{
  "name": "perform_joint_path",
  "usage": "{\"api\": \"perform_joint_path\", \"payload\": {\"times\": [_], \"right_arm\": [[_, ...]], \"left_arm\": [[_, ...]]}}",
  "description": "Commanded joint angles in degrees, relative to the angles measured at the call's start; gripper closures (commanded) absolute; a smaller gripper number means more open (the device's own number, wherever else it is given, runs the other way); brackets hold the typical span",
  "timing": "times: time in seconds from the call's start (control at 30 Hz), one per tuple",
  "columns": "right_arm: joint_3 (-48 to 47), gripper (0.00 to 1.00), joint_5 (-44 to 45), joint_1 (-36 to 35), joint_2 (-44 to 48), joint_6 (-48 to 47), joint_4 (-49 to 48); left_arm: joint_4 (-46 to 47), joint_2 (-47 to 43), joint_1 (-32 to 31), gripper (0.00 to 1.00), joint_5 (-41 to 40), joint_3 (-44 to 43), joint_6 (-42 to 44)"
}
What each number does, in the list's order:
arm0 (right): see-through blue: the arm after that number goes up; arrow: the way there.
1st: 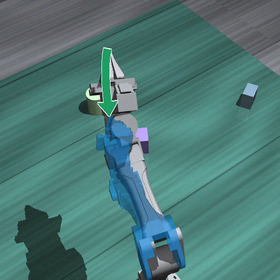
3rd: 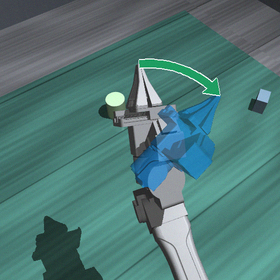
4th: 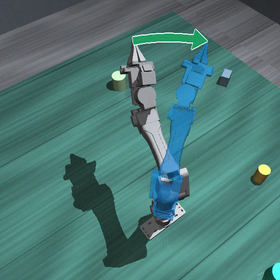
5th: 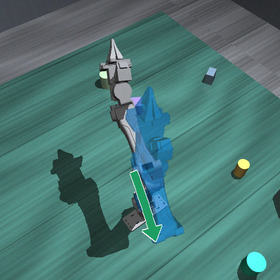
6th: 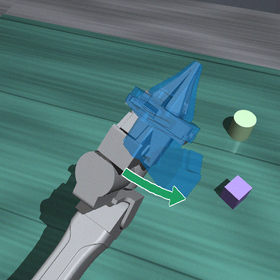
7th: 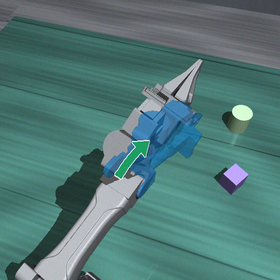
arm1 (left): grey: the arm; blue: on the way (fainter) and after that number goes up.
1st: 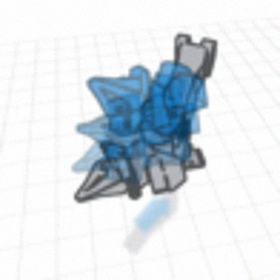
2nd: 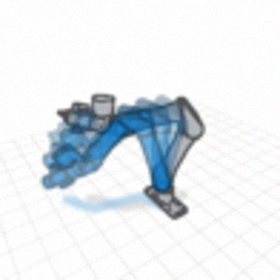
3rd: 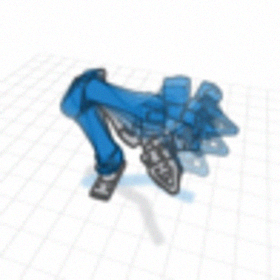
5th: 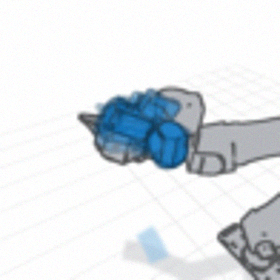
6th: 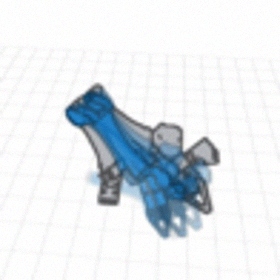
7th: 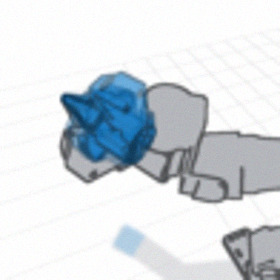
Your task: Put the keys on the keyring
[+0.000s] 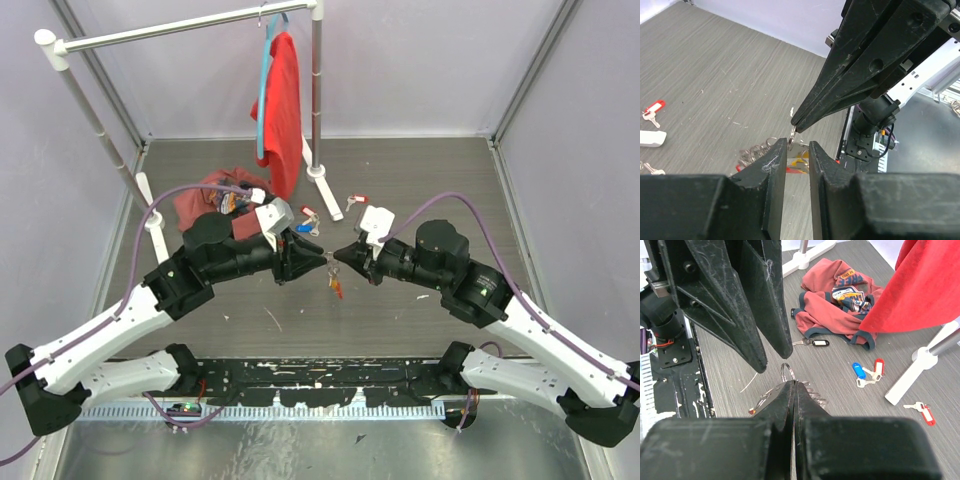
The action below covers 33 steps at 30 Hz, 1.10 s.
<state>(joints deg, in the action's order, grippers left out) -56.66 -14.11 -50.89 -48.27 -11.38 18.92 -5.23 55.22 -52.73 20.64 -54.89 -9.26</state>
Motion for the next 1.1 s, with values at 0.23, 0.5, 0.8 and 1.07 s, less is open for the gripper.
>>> {"api": "perform_joint_path", "payload": {"times": [0.23,0.5,0.8,1.07], "right_arm": [[-2.25,0.99,-2.13,-0.26,1.86,1.53,-4.41],[-2.19,0.99,-2.59,-0.17,2.47,1.87,-4.51],[-3.64,0.99,-3.79,-0.21,3.23,3.44,-4.04],[-5.49,0.58,0.66,-0.18,7.09,10.41,-5.14]], "left_arm": [[0.25,2.36,-1.23,0.76,0.55,-3.66,1.76],[-0.20,3.12,-1.91,0.96,-0.25,-4.06,2.04],[-1.16,2.93,-2.16,1.00,-0.10,-5.53,0.63],[-2.71,0.07,-2.22,1.00,1.28,-6.85,-2.07]]}}
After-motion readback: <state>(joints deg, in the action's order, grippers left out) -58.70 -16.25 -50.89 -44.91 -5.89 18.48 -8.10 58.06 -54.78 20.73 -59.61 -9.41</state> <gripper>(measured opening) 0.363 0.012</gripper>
